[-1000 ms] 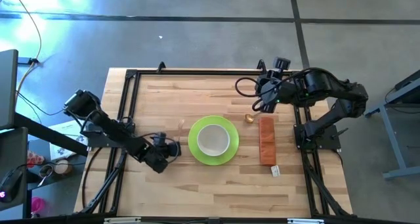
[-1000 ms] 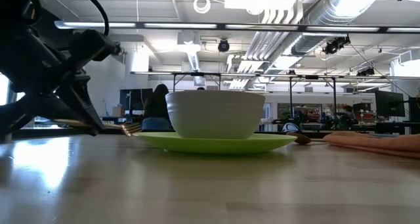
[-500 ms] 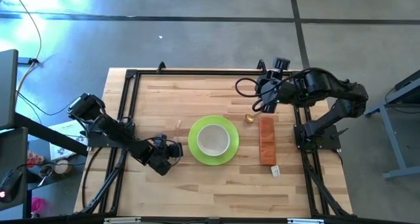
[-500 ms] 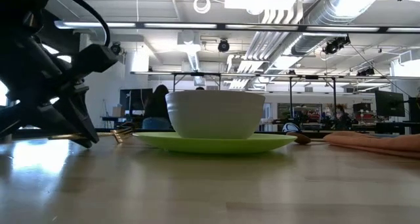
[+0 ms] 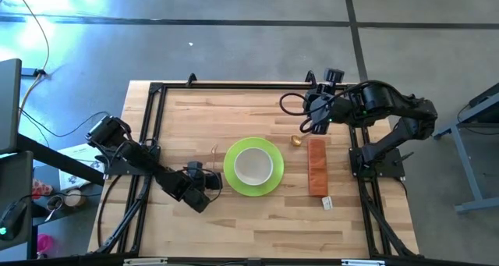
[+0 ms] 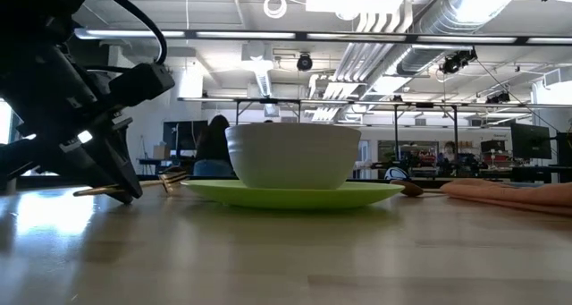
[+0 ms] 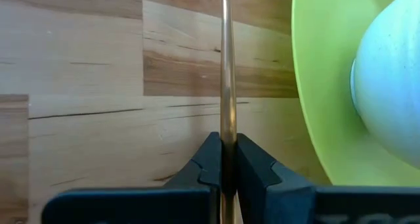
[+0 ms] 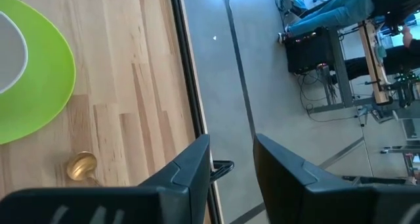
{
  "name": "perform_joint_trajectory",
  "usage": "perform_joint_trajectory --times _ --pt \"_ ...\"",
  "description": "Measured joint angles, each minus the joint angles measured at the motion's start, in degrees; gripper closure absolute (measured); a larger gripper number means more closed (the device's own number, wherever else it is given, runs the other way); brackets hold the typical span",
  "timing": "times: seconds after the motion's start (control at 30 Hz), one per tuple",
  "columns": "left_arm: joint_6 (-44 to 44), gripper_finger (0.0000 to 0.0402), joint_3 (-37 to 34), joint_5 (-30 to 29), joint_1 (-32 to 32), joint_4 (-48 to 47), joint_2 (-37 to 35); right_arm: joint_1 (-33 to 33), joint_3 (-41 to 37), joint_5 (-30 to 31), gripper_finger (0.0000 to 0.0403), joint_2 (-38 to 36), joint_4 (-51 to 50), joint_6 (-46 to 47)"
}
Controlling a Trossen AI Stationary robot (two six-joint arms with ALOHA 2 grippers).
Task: Set table place
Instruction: Place the fork to the left of the green plate
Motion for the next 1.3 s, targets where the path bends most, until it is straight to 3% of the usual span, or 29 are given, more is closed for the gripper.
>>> perform_joint_trajectory --times 0.33,0.9,1.03,1.2,1.3 --pt "-1.44 0.0325 0.00 1.80 0.07 -1.02 0.04 0.01 0.00 -0.13 0.0293 0.00 0.27 -1.34" --pt "-4.33 0.0317 -0.13 0.67 -0.11 -3.44 -1.24 0.01 0.00 -0.11 0.0293 0.00 0.32 -1.47" --pt "-4.27 0.0316 -0.52 0.58 0.35 -9.84 -4.20 0.01 0.00 -0.17 0.0293 0.00 0.30 -1.46" --pt "1.65 0.0316 -0.52 0.58 3.22 -16.06 -10.26 0.01 0.00 -0.22 0.0293 0.00 0.30 -1.46" --pt "8.71 0.0316 -0.45 4.14 5.89 -14.64 -12.44 0.01 0.00 -0.22 0.0293 0.00 0.30 -1.39"
